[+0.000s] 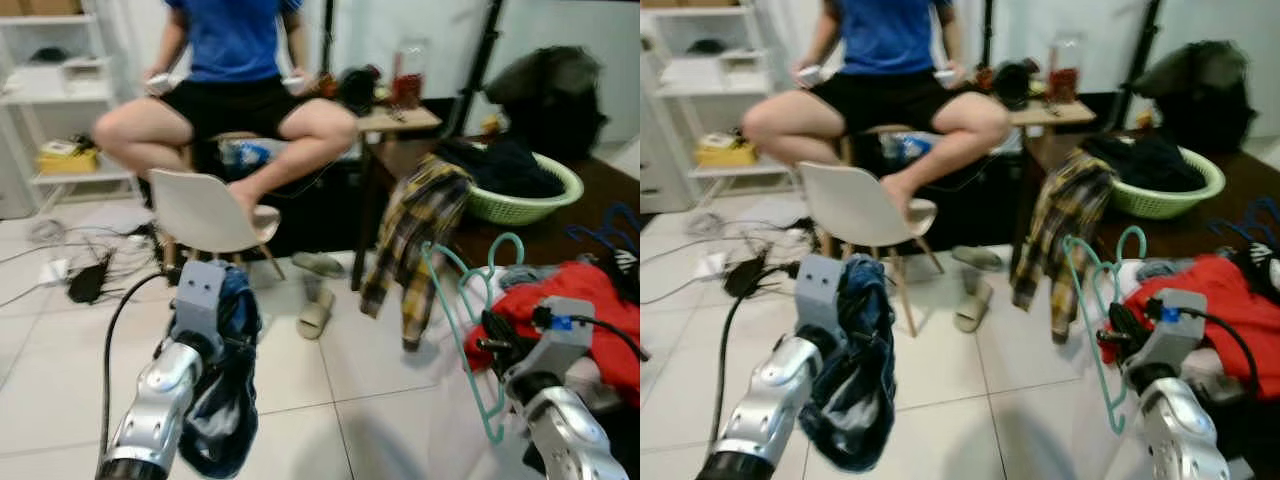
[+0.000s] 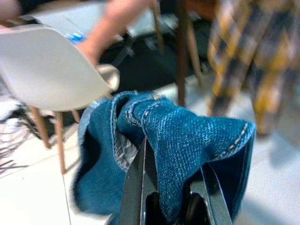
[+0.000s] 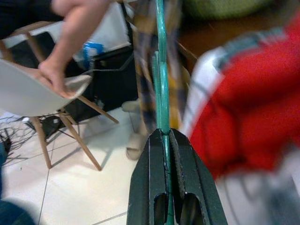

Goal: Hang hanger

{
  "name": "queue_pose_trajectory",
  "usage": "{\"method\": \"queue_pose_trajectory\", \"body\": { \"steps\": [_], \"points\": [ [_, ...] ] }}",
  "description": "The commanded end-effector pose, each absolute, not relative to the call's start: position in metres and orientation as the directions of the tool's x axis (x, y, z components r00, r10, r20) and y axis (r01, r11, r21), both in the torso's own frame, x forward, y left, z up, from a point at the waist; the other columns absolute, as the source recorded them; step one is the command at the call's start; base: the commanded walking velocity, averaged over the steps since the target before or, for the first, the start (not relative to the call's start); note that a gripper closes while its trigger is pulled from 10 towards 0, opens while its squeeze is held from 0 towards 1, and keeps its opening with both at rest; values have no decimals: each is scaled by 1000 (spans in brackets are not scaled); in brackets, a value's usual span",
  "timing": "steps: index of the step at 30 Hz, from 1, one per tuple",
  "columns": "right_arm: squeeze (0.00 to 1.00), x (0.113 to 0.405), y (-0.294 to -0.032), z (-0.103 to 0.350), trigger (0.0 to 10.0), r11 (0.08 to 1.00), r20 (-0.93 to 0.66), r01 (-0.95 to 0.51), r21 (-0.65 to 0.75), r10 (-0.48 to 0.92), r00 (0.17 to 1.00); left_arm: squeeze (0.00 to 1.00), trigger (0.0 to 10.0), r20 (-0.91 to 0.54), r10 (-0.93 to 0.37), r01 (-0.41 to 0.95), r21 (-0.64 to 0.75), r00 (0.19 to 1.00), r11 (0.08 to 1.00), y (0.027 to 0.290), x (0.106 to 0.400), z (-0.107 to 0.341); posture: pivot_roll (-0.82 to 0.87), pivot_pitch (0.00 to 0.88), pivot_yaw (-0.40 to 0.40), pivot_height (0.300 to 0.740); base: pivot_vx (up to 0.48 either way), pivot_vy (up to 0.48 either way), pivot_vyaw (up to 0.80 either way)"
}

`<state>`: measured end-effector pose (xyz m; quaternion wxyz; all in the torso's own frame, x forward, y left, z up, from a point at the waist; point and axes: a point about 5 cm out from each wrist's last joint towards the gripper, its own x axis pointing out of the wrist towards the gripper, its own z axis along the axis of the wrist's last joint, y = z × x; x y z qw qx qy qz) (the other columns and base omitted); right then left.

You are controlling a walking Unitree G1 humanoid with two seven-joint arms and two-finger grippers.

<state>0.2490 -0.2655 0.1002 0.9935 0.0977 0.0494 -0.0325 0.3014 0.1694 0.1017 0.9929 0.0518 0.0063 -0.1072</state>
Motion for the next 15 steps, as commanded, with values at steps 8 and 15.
{"method": "queue_pose_trajectory", "body": {
  "steps": [8,15],
  "points": [
    [0,246,-261,104,10000,976,-89,66,209,-48,995,0,10000,-32,-230,232,72,973,970,172,295,102,-142,0,45,740,0,0,-800],
    [0,205,-225,127,10000,585,224,-587,560,575,787,0,10000,-69,-429,434,74,900,898,159,283,96,-118,0,54,740,0,0,-800]
  ]
}}
